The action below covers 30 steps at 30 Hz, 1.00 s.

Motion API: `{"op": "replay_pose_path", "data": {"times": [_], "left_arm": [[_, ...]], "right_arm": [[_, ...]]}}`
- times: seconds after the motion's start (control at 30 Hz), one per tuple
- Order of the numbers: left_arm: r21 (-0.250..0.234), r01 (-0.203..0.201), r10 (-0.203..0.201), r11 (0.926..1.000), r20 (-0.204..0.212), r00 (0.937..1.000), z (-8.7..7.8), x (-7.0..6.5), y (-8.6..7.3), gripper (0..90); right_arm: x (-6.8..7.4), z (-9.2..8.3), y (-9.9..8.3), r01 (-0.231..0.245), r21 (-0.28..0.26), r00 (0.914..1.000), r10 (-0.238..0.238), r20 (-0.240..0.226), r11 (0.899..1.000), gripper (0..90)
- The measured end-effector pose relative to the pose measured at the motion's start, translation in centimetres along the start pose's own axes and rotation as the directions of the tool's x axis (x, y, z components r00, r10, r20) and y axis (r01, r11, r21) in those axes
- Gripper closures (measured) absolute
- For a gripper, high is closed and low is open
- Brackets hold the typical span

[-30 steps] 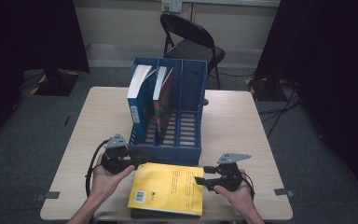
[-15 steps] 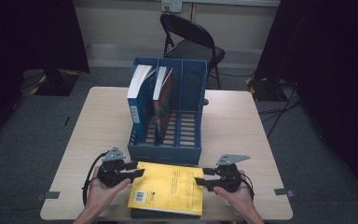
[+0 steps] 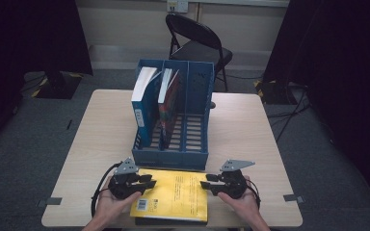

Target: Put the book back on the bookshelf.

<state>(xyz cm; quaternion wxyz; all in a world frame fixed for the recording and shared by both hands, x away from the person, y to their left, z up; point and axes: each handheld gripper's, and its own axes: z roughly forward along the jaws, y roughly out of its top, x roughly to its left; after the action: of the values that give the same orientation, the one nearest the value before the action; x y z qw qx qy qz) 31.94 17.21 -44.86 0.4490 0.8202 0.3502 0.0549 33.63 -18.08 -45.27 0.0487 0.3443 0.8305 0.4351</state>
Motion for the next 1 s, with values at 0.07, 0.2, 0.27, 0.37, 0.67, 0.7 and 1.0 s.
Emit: {"op": "replay_pose_path", "data": {"times": [0.07, 0.2, 0.27, 0.37, 0.67, 0.7, 1.0], "left_arm": [[-0.009, -0.008, 0.008, 0.9999, -0.029, 0.9996, -0.3, 0.2, -0.1, 63.4], [-0.037, 0.027, -0.029, 0.9989, -0.051, 0.9983, -1.1, 1.3, 0.1, 59.4], [-0.040, 0.000, -0.004, 0.9992, -0.103, 0.9947, -1.2, 1.8, 0.2, 59.6], [-0.047, 0.036, -0.041, 0.9982, -0.088, 0.9953, -0.9, 2.7, 0.1, 56.3], [-0.030, 0.040, -0.043, 0.9988, -0.112, 0.9927, -0.2, 3.5, 0.0, 50.9], [-0.037, 0.060, -0.064, 0.9975, -0.110, 0.9919, -0.2, 3.6, 0.0, 50.6], [-0.067, 0.069, -0.077, 0.9954, -0.124, 0.9894, -0.2, 3.5, -0.5, 55.0]], "right_arm": [[-0.1, 0.2, 0.1, -0.001, -0.008, 1.0000, 0.001, 0.001, 1.000, 60.4], [0.3, 0.6, 0.6, 0.008, -0.007, 0.9999, -0.008, 0.014, 1.000, 54.8], [0.6, 0.6, 0.5, 0.002, -0.013, 1.0000, -0.001, 0.006, 1.000, 48.6], [1.2, 0.0, 0.1, 0.005, -0.013, 0.9999, -0.005, -0.009, 1.000, 44.2], [3.1, -1.7, -2.5, 0.013, -0.004, 0.9988, -0.013, -0.046, 1.000, 34.8], [3.3, -1.7, -2.6, 0.015, -0.001, 0.9987, -0.015, -0.048, 1.000, 34.1], [4.8, -1.1, -3.1, 0.090, 0.036, 0.9920, -0.086, -0.093, 0.995, 17.4]]}}
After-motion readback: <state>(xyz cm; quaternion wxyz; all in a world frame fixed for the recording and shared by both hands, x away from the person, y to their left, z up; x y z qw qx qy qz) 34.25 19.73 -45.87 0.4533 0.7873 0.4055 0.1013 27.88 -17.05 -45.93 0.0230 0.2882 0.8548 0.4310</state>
